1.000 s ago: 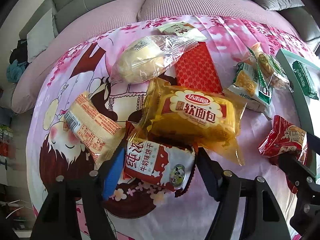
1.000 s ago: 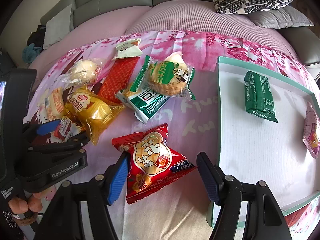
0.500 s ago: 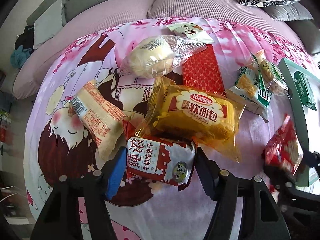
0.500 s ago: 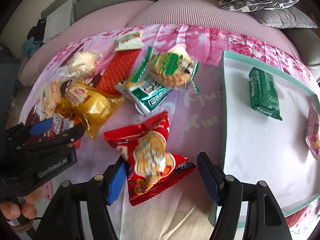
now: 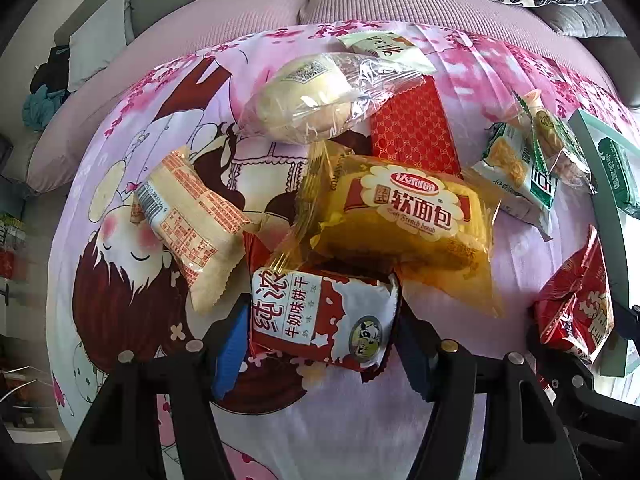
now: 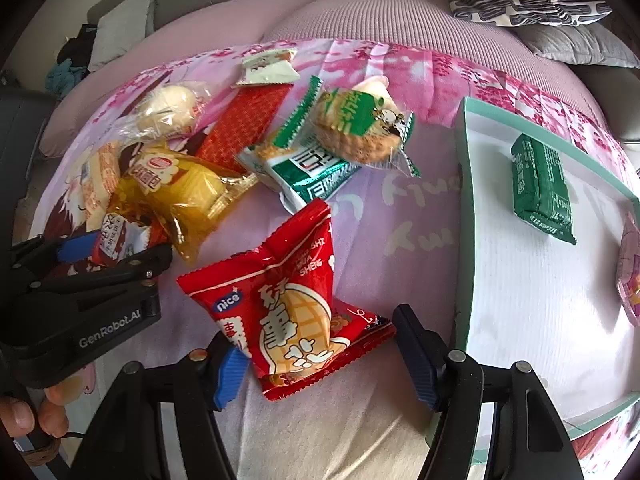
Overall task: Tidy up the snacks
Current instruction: 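Carry the red bag and milk biscuit pack over the white tray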
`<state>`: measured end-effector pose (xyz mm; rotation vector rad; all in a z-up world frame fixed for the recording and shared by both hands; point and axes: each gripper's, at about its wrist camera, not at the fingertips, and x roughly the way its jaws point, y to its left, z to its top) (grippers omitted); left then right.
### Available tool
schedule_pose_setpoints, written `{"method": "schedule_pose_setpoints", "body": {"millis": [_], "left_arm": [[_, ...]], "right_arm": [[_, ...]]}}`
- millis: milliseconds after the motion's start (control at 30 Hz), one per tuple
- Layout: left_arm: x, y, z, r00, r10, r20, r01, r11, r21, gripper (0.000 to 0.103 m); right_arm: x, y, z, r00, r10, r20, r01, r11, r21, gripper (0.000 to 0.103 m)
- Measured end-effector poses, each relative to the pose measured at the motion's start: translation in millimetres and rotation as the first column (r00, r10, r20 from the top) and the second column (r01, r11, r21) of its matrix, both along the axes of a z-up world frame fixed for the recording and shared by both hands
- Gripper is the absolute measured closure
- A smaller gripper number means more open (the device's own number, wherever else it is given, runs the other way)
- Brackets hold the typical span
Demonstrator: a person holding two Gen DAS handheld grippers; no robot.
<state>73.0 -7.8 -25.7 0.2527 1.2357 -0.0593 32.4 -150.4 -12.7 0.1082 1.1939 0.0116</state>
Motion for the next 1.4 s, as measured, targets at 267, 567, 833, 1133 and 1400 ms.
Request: {"method": "schedule_pose_setpoints", "body": {"millis": [267, 567, 833, 1133, 1400], "left_arm": [[-5.8, 11.2, 16.3, 0.999, 0.033, 0.038, -0.031, 0.999, -0.044, 0.036], [-15.5, 13.7, 47.2, 0.991, 0.064, 0.118, -0.055, 0.995, -0.08, 0.036], [-19.6, 3.0, 68.0, 0.985, 0.047, 0.169, -0.026, 0.992, -0.124, 0.036], [-26.9, -31.6, 75.5, 0.981, -0.02, 0.193, 0.049, 0.988, -0.148, 0.036], [-27.2, -63.0, 67.2, 0.985, -0.073, 0.158, 0.097, 0.984, -0.151, 0.036]], "right_arm": [[-2.4, 3.8, 12.8, 0.999, 0.007, 0.038, -0.007, 1.0, 0.012, 0.037], [-5.8, -5.6, 30.8, 0.996, -0.009, 0.083, 0.006, 0.999, 0.039, 0.037], [-11.2, -12.9, 47.4, 0.992, -0.032, 0.119, 0.027, 0.998, 0.051, 0.037], [-16.2, -51.5, 61.4, 0.98, -0.135, 0.145, 0.126, 0.99, 0.067, 0.037], [-26.9, -114.3, 68.2, 0.942, -0.299, 0.153, 0.29, 0.954, 0.078, 0.037]]}}
